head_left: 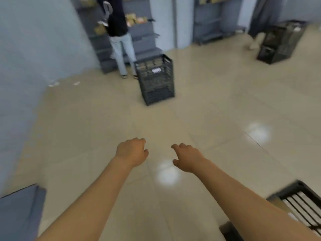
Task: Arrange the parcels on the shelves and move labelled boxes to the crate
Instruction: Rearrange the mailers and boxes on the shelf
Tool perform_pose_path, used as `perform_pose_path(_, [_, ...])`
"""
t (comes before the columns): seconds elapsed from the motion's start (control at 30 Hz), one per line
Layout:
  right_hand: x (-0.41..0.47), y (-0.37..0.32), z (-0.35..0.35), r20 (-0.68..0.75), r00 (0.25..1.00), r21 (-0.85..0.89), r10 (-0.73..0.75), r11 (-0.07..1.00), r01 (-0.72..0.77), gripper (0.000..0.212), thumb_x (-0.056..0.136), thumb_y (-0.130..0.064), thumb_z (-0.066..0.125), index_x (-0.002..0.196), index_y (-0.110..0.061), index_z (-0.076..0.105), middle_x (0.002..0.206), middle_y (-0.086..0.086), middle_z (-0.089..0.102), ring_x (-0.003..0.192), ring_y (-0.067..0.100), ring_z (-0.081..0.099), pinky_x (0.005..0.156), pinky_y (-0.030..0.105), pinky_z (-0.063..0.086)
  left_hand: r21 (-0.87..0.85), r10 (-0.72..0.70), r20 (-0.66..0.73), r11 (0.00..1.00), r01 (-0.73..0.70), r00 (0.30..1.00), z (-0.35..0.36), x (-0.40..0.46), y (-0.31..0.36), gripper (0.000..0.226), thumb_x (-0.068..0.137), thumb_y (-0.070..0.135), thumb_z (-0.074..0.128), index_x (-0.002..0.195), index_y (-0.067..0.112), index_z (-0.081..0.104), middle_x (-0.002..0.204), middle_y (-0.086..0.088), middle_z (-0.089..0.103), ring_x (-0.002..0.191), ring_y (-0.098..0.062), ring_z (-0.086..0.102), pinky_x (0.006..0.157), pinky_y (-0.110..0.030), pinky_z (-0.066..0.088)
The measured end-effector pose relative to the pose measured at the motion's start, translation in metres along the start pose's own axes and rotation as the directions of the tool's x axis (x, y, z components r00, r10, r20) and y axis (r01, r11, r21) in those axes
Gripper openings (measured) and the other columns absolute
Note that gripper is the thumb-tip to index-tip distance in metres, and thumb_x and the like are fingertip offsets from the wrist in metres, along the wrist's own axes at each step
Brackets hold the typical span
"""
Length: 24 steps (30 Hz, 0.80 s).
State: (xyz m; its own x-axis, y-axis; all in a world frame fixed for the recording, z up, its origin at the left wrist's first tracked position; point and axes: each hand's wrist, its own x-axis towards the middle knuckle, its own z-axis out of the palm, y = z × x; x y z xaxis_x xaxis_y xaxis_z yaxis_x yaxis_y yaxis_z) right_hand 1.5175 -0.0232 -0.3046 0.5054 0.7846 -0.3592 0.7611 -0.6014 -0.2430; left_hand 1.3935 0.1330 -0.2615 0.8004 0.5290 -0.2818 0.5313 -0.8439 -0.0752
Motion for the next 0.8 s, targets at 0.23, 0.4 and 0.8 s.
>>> perform_pose_path(0.23, [0.041,-0.277,-0.081,-0.129,0.872,-0.198,-0.473,0.874,0.444,0.066,0.093,-0.041,0.056,0.15,-0.021,0.028,0.14,0.01,0.047,0.124,0.033,0.049,0.097,0.041,0.043,-0.049,-0.366,-0.308,0.928,0.37,0.878,-0.062,-0.133,-0.226,0.047,0.098,0.04,0.044,0.139,0.018,0.045,0.126,-0.007,0.059,0.113,-0.031,0.058,0.086,-0.037,0.046])
perform_pose_path(0.4, [0.041,-0.443,-0.103,-0.103,0.675,-0.259,-0.731,0.675,0.691,0.071,0.093,-0.043,0.056,0.152,-0.023,0.024,0.143,0.009,0.047,0.124,0.033,0.049,0.099,0.042,0.044,-0.088,-0.611,-0.317,0.78,0.62,0.725,-0.069,-0.226,-0.345,0.047,0.098,0.039,0.044,0.14,0.017,0.043,0.126,-0.008,0.057,0.114,-0.031,0.056,0.082,-0.037,0.044])
perform_pose_path(0.8, [0.091,-0.727,-0.086,0.034,0.291,-0.314,-0.956,0.266,0.911,0.07,0.094,-0.042,0.053,0.154,-0.023,0.021,0.142,0.009,0.046,0.125,0.033,0.047,0.098,0.039,0.045,-0.107,-0.901,-0.257,0.387,0.916,0.351,-0.07,-0.352,-0.554,0.04,0.098,0.033,0.044,0.135,0.018,0.047,0.129,-0.009,0.057,0.115,-0.031,0.057,0.08,-0.037,0.042])
